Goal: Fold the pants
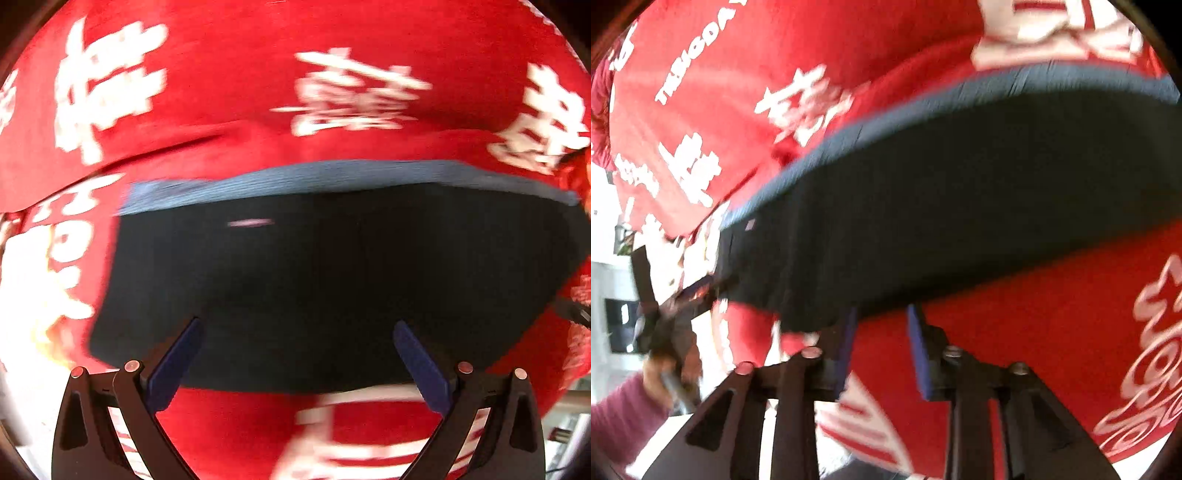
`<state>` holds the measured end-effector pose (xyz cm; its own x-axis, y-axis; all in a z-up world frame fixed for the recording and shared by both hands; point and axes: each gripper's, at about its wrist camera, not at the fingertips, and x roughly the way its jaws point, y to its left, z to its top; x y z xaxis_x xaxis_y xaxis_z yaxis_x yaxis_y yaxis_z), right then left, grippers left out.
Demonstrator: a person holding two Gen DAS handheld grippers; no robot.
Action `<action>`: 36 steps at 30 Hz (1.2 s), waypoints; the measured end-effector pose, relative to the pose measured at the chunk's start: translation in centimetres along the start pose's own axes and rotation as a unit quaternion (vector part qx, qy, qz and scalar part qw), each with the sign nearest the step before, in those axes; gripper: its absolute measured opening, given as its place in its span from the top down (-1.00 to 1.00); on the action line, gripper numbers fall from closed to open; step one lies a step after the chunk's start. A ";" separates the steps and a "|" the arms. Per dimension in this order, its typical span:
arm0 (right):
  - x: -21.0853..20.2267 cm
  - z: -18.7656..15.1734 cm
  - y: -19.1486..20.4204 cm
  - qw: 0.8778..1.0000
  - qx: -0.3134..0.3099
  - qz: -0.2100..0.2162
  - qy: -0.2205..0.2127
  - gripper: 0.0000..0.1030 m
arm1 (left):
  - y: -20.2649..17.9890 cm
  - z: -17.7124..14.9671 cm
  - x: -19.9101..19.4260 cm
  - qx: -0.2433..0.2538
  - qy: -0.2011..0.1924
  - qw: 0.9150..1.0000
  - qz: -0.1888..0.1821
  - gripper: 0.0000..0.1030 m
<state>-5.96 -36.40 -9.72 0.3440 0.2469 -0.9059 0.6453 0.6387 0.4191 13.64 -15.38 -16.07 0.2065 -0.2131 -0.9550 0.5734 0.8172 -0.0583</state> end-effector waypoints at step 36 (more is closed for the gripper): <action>-0.6 11.7 -5.4 0.995 -0.012 -0.088 -0.033 0.07 | -5.8 7.7 4.8 -0.057 0.031 0.997 0.041 -1.00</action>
<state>-1.67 -48.52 -10.78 0.2716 0.0808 -0.9590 0.6831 0.6857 0.2512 17.45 -25.26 -18.05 0.1973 -0.1119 -0.9739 0.4627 0.8865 -0.0081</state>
